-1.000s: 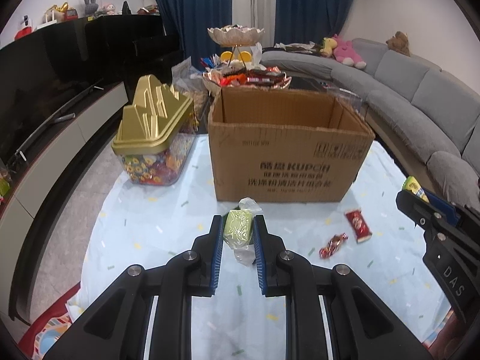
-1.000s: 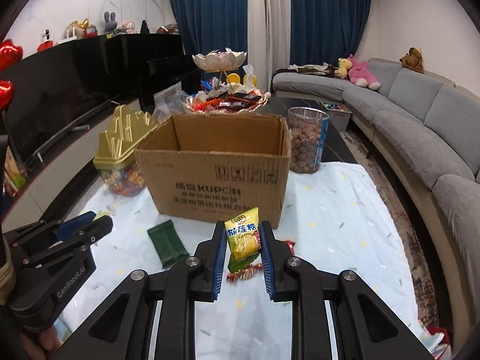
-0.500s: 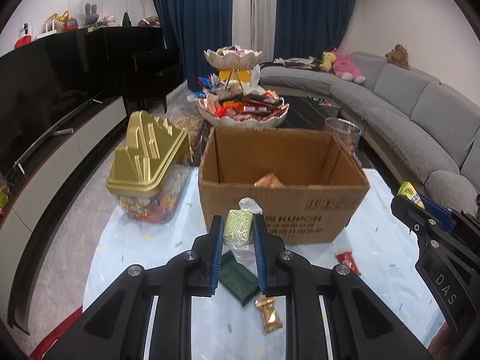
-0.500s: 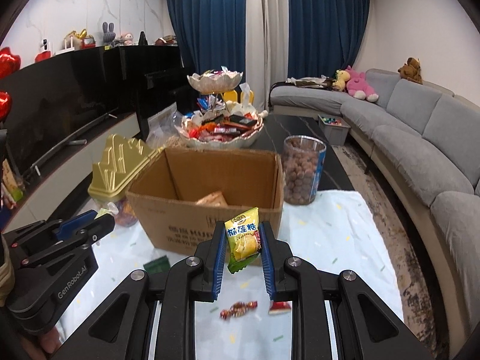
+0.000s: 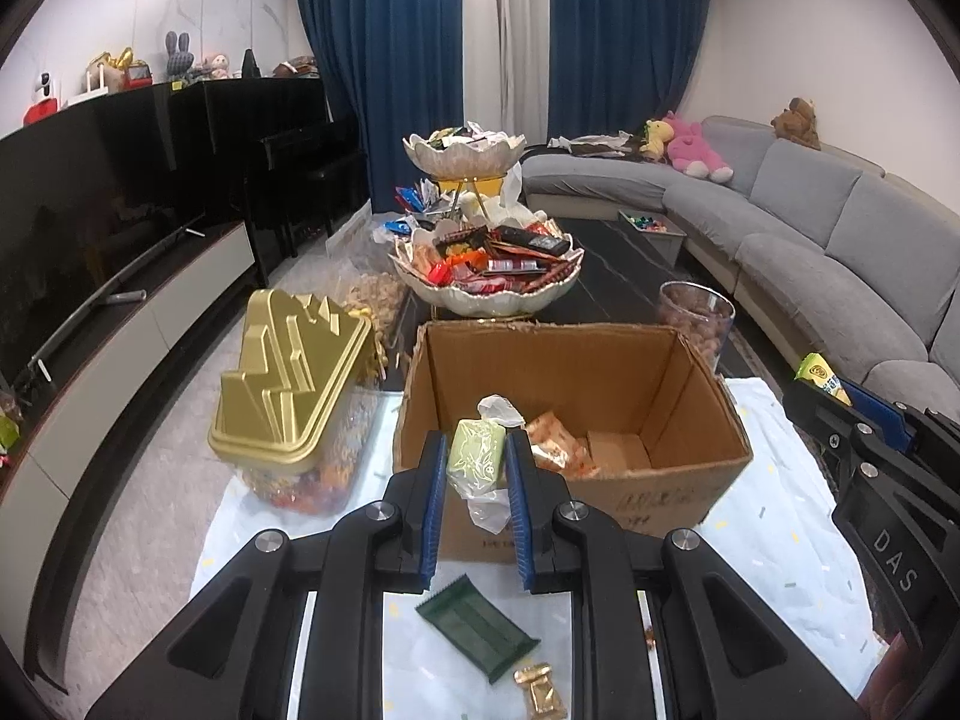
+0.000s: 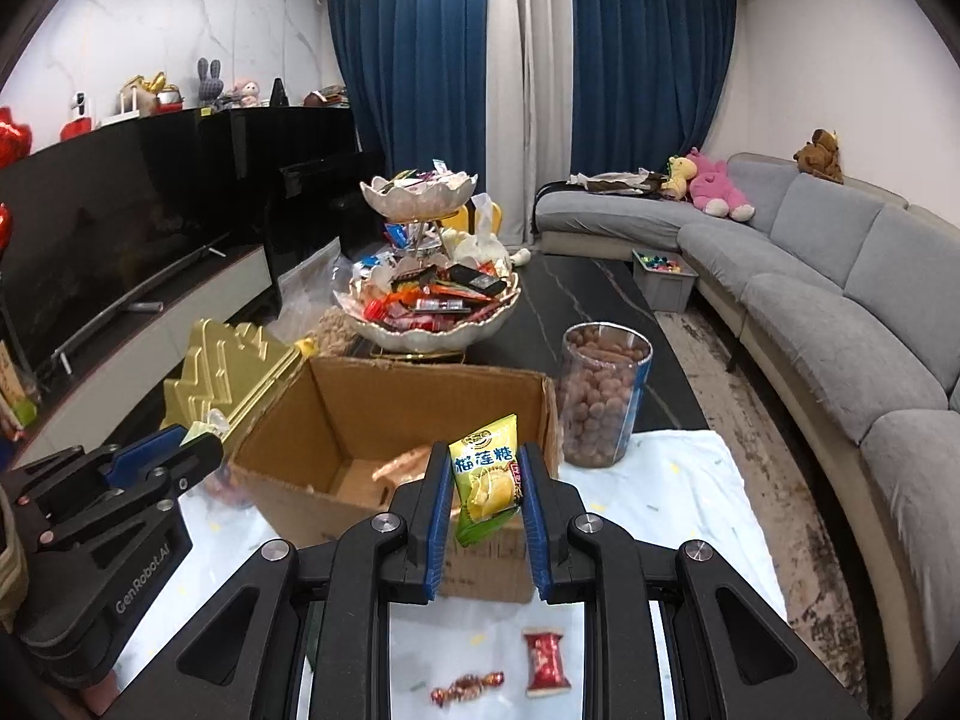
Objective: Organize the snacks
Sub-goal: 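Lift both held candies and carry them over the cardboard box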
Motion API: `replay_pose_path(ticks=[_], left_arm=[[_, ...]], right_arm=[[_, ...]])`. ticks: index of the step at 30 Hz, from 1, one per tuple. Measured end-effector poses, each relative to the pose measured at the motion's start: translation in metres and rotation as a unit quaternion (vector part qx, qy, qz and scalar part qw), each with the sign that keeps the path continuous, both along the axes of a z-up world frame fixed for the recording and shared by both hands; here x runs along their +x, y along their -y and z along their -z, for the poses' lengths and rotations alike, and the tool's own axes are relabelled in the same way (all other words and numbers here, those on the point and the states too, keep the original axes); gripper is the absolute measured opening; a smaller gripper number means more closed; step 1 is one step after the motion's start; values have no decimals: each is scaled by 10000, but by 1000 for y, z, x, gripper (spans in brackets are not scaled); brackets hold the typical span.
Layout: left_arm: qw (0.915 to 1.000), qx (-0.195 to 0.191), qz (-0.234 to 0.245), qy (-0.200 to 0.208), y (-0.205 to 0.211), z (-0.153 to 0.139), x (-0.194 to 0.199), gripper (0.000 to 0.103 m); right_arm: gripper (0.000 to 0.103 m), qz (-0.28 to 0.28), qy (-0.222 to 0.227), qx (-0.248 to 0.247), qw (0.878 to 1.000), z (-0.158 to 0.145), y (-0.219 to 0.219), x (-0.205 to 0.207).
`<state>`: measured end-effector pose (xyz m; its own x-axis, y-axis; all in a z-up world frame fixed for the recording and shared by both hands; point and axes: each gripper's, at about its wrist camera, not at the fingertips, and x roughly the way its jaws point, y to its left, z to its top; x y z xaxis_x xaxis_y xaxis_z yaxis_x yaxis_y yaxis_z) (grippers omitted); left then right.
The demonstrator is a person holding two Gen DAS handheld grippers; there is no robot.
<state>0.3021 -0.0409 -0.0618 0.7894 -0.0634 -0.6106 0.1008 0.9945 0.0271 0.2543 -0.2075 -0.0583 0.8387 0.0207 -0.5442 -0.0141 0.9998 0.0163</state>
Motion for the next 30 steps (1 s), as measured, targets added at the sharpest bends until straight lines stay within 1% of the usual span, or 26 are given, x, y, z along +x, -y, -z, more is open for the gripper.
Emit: replay_pose_path(ticks=[7,22,30], left_arm=[[10000,-11,1,-20,2,1,17,21],[9999,8,-3,-160,2,13,59,21],[9992,-74,39,-392,2,25,83,21]], right_arm=[[23,-29,-54,41,10000,1,0,22],[23,-116,-220,-53,9997,9,-6,64],[23,-147,-474,-20,9988,24,-7,85]])
